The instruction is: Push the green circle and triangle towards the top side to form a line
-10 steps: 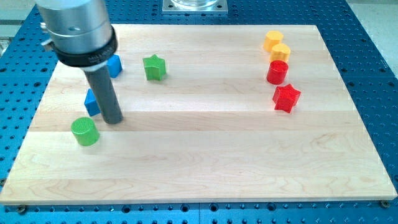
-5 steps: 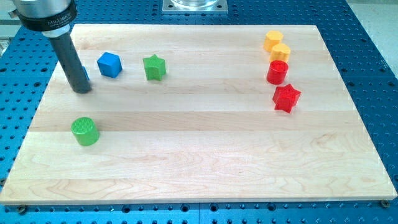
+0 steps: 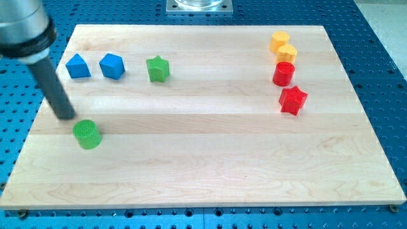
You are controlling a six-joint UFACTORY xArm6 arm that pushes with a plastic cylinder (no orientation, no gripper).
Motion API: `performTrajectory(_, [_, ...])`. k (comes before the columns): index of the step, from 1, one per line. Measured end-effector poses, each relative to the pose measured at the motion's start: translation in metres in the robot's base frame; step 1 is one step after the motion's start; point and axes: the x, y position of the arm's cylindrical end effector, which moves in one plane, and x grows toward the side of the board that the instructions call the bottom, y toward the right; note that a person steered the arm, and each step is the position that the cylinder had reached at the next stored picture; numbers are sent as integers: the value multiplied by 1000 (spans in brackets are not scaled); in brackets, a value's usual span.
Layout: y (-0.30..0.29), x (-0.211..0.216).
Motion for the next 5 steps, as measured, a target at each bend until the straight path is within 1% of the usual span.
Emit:
performTrajectory(1, [31, 31])
performTrajectory(2, [90, 41])
performTrajectory(3, [135, 46])
performTrajectory(4, [162, 47])
performTrajectory(5, [178, 60])
